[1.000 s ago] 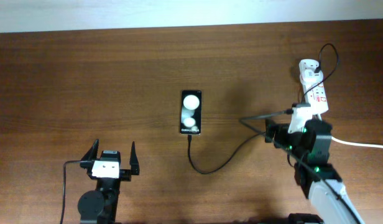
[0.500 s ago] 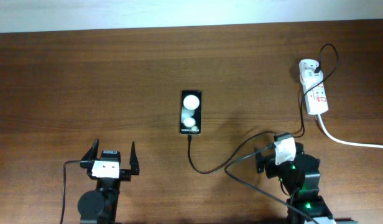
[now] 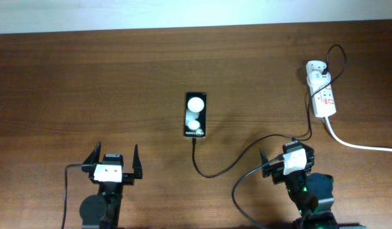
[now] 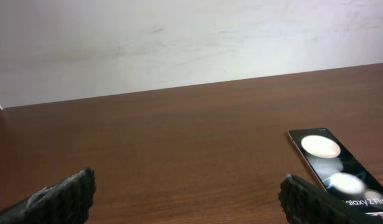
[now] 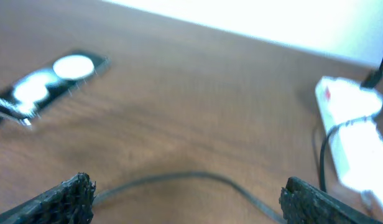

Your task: Plug charger to phone and switch on socket

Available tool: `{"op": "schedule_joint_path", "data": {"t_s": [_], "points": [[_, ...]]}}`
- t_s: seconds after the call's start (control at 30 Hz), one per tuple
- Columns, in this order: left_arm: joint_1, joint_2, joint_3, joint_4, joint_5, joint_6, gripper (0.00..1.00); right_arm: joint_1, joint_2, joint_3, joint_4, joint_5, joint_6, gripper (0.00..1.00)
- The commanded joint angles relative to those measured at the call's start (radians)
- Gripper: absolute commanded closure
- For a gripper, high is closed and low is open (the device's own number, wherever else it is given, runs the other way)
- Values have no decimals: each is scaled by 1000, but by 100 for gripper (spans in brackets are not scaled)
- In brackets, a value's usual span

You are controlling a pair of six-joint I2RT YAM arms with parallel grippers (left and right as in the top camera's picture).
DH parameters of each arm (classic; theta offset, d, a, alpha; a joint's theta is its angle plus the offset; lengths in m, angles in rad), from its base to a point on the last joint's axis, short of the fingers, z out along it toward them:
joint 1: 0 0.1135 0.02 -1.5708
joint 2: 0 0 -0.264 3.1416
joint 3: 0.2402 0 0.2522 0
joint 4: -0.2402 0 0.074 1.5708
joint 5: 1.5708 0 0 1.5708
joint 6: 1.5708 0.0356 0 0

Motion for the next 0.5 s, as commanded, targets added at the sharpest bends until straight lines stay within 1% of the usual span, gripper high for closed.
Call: {"op": "schedule_joint_path", "data": {"t_s": [0.0,0.17,0.47], "points": [[-4,-8,-2,-6,-7,16,1,49,-112,-5,-11,40,0,1],[-4,-8,-2,-5,-7,16,1,50,-230,-5,-11,39,0,1],[-4,-8,-2,-6,-7,16,1,49,-228,-5,-10,35,22,1]]}}
